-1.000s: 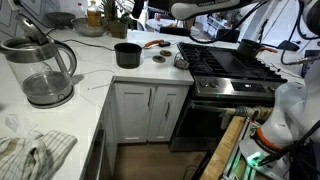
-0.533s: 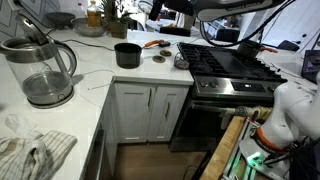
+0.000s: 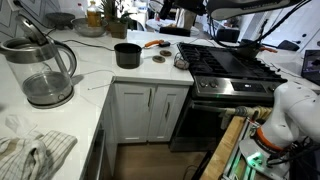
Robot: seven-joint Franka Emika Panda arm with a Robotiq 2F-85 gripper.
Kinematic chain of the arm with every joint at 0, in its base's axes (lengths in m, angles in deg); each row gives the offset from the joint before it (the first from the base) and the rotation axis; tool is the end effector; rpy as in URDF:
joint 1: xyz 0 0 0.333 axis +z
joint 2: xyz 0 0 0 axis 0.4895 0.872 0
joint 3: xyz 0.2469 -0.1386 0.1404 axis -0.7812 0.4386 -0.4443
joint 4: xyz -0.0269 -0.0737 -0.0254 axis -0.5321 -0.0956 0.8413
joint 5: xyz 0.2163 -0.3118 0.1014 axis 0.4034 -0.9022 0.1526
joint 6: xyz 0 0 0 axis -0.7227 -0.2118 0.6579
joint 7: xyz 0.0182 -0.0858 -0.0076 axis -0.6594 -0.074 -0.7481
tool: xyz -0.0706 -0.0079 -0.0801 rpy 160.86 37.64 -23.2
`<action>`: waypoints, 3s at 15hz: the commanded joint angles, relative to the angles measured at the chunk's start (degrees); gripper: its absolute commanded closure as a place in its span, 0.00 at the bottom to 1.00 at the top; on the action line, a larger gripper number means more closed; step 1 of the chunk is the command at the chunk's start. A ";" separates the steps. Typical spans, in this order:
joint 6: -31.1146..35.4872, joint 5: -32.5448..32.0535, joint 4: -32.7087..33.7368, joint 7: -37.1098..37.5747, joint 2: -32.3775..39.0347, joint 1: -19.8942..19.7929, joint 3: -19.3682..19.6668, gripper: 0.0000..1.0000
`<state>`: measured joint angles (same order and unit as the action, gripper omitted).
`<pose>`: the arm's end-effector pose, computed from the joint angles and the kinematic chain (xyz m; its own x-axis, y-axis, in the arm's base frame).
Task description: Put the transparent kettle on the stove
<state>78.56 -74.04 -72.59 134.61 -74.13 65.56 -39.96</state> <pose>0.5574 0.0575 0.6404 0.3699 -0.3704 0.8520 -0.4171 -0.8857 -0.2040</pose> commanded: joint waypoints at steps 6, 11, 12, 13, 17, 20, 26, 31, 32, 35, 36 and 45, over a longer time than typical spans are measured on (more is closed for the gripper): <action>0.32 5.51 -0.88 -3.57 1.16 -13.36 -11.67 0.93; -5.37 7.77 -5.86 -5.20 -1.27 -28.77 -21.45 0.93; -6.03 7.62 -6.63 -4.66 -1.49 -30.94 -22.17 0.93; -6.77 7.34 -7.82 -4.41 -2.18 -32.84 -22.71 0.93; -6.57 6.62 -11.00 -3.78 -2.72 -38.96 -23.14 0.93; -6.43 6.35 -13.31 -3.56 -2.71 -42.28 -22.68 0.93; -6.87 6.70 -17.78 -2.90 -3.92 -47.48 -21.63 0.93; -5.49 7.46 -23.40 -2.47 -6.61 -50.00 -20.78 0.93; -5.47 7.21 -24.59 -1.86 -7.37 -50.42 -20.88 0.93; -5.05 8.71 -28.46 -1.22 -9.89 -50.72 -21.08 0.93; -5.02 9.27 -29.91 -1.29 -11.09 -50.77 -21.14 0.93; -4.01 11.32 -36.48 -0.15 -15.57 -52.80 -21.84 0.93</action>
<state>72.70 -64.02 -106.45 133.90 -87.32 14.47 -61.01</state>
